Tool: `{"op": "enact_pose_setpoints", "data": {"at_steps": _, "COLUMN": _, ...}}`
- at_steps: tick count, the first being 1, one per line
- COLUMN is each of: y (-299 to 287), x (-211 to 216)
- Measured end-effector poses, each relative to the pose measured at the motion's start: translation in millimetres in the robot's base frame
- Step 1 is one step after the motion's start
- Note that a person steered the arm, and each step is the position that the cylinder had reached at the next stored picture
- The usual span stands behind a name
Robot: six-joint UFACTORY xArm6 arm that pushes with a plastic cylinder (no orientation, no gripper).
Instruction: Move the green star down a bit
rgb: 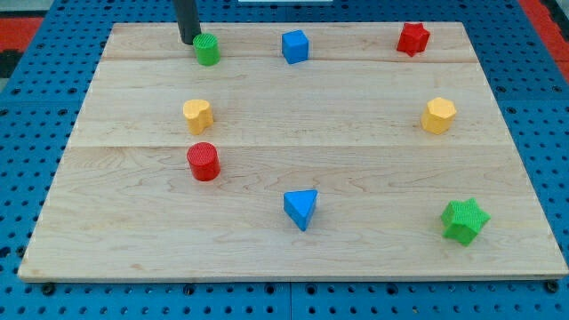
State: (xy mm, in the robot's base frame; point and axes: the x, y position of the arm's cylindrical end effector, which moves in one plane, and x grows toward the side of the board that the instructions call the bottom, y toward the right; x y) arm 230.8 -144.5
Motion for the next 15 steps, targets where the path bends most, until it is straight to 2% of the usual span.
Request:
{"op": "enact_pose_setpoints", "data": {"at_steps": 2, "y": 4, "x": 17}}
{"op": "enact_pose_setpoints", "data": {"at_steps": 4, "y": 4, "x": 5}}
{"op": "enact_pose_setpoints", "data": {"at_steps": 5, "y": -19, "x": 5}}
{"op": "enact_pose_setpoints", "data": {"at_steps": 6, "y": -45, "x": 26}}
{"op": "enact_pose_setpoints", "data": {"at_steps": 7, "y": -46, "x": 83}}
{"op": "enact_pose_setpoints", "data": {"at_steps": 8, "y": -45, "x": 94}}
{"op": "enact_pose_setpoints", "data": {"at_steps": 9, "y": -8, "x": 102}}
{"op": "enact_pose_setpoints", "data": {"at_steps": 10, "y": 86, "x": 104}}
{"op": "enact_pose_setpoints", "data": {"at_steps": 11, "y": 135, "x": 104}}
{"op": "enact_pose_setpoints", "data": {"at_steps": 12, "y": 143, "x": 121}}
{"op": "enact_pose_setpoints", "data": {"at_steps": 13, "y": 171, "x": 172}}
{"op": "enact_pose_setpoints", "data": {"at_steps": 14, "y": 175, "x": 180}}
{"op": "enact_pose_setpoints", "data": {"at_steps": 15, "y": 190, "x": 226}}
